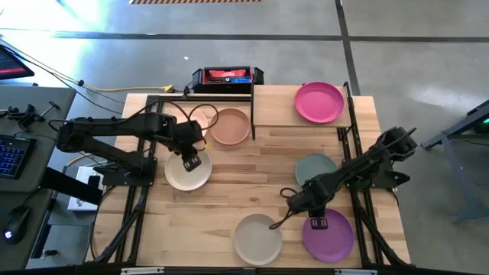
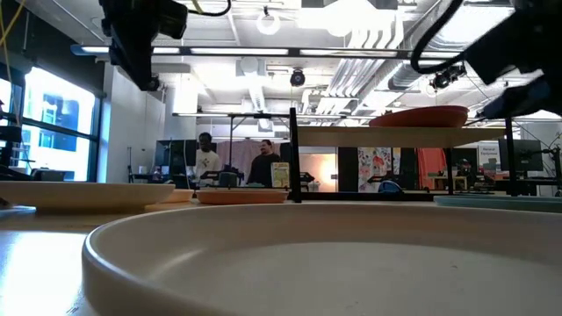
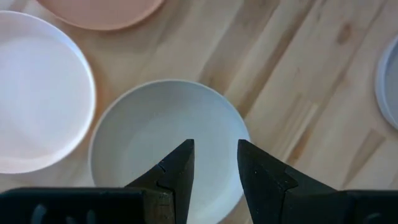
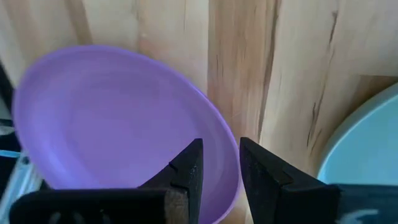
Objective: Place and stack plates onto a shelf
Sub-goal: Stack the purple plate on top of the pink plate on the shelf
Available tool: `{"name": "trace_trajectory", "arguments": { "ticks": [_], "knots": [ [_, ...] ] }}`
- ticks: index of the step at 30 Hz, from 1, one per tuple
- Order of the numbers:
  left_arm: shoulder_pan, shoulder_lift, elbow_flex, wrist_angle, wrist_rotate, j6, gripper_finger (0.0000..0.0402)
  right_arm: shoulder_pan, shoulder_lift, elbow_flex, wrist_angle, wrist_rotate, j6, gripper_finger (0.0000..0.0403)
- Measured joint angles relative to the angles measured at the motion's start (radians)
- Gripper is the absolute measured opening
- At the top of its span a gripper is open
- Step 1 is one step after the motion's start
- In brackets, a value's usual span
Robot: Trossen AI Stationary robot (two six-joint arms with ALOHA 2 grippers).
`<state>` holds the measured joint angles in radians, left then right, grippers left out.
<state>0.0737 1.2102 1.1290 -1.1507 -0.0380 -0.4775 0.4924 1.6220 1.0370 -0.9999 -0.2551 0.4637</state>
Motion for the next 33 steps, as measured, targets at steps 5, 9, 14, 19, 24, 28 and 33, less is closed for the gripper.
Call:
{"name": "trace_trajectory", "arguments": {
  "ticks": [5, 9, 14, 19, 24, 28, 33],
  "knots": [
    [-0.057, 0.0, 0.0, 0.0, -0.014, -0.061, 0.0113, 0.02, 0.036, 0.0, 0.001, 0.072, -0.001, 0.0084],
    [-0.098, 0.0, 0.0, 0.0, -0.038, -0.104, 0.0113, 0.021, 0.048, 0.0, 0.015, 0.081, 0.003, 0.0084],
    [-0.139, 0.0, 0.0, 0.0, -0.061, -0.144, 0.0113, 0.027, 0.048, 0.0, 0.062, 0.079, 0.006, 0.0084],
    [-0.172, 0.0, 0.0, 0.0, -0.079, -0.179, 0.0113, 0.054, 0.048, 0.0, 0.089, 0.079, 0.006, 0.0084],
    [-0.195, 0.0, 0.0, 0.0, -0.106, -0.202, 0.0113, 0.089, 0.048, 0.0, 0.094, 0.092, -0.001, 0.0084],
    [-0.206, 0.0, 0.0, 0.001, -0.11, -0.203, 0.0113, 0.099, 0.048, -0.013, 0.125, 0.105, 0.003, 0.0084],
    [-0.208, 0.0, 0.0, 0.002, -0.111, -0.214, 0.0113, 0.099, 0.048, -0.06, 0.155, 0.108, 0.023, 0.0084]
  ]
}}
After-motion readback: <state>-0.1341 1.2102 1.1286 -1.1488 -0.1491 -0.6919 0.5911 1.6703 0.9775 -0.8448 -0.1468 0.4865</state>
